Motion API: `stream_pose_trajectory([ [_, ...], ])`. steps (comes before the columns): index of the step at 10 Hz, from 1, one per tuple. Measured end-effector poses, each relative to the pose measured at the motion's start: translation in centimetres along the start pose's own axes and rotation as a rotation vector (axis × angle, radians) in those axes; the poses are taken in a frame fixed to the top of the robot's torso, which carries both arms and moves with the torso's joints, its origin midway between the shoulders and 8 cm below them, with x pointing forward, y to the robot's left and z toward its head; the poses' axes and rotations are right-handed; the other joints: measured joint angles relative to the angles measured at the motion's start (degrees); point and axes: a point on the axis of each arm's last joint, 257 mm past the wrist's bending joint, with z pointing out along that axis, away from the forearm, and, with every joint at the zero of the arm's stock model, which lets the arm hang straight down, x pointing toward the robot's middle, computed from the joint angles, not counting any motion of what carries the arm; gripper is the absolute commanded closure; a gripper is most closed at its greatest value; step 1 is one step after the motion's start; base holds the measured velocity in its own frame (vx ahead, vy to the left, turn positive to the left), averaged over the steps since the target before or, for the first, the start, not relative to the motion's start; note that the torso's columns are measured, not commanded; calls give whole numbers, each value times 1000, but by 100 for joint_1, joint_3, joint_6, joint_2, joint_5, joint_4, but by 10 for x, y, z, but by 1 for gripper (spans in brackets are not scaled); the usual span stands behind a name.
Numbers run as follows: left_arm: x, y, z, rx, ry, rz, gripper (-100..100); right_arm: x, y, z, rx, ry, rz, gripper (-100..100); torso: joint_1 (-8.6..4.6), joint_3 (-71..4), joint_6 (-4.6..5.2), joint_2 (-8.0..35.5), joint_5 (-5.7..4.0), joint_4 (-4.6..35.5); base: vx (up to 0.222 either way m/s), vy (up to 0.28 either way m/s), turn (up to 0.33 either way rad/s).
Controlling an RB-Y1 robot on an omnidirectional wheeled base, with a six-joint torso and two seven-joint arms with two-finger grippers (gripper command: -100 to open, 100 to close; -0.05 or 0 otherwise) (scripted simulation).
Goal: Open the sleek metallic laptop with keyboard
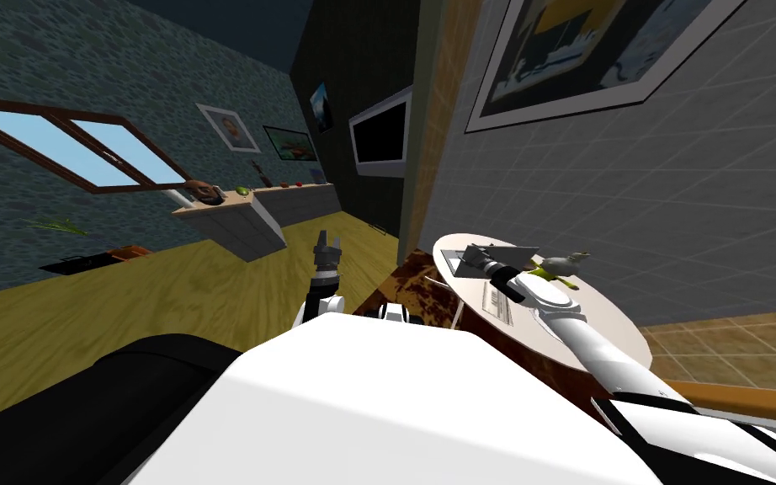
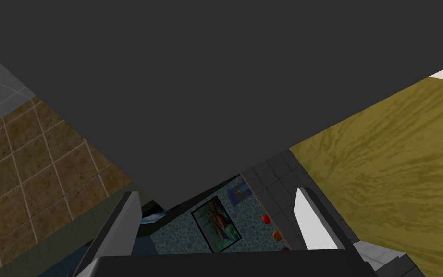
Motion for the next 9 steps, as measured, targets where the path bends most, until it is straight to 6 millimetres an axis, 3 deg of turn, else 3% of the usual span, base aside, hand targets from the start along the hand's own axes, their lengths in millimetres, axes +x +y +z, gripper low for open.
stream_pose_trajectory([
  [2, 0, 0, 0, 0, 0, 0, 0, 29, -15, -12, 5, 61, 9, 100, 33, 1, -25, 1, 3, -1, -34, 29, 132],
  [4, 0, 0, 0, 0, 0, 0, 0, 35, -17, -15, 5, 72, 16, 100, 17, 8, 1, 10, -3, 1, -17, 25, 134],
  [6, 0, 0, 0, 0, 0, 0, 0, 60, -31, -26, 6, 124, 23, 100, 42, 3, -40, 3, 7, 10, -35, 33, 162],
  [8, 0, 0, 0, 0, 0, 0, 0, 68, -37, -30, 6, 143, 30, 100, 20, 12, 6, 18, 3, 13, -11, 30, 126],
  [9, 0, 0, 0, 0, 0, 0, 0, 80, -46, -33, 7, 171, 30, 100, 26, 9, -37, 13, 2, 15, -37, 52, 284],
])
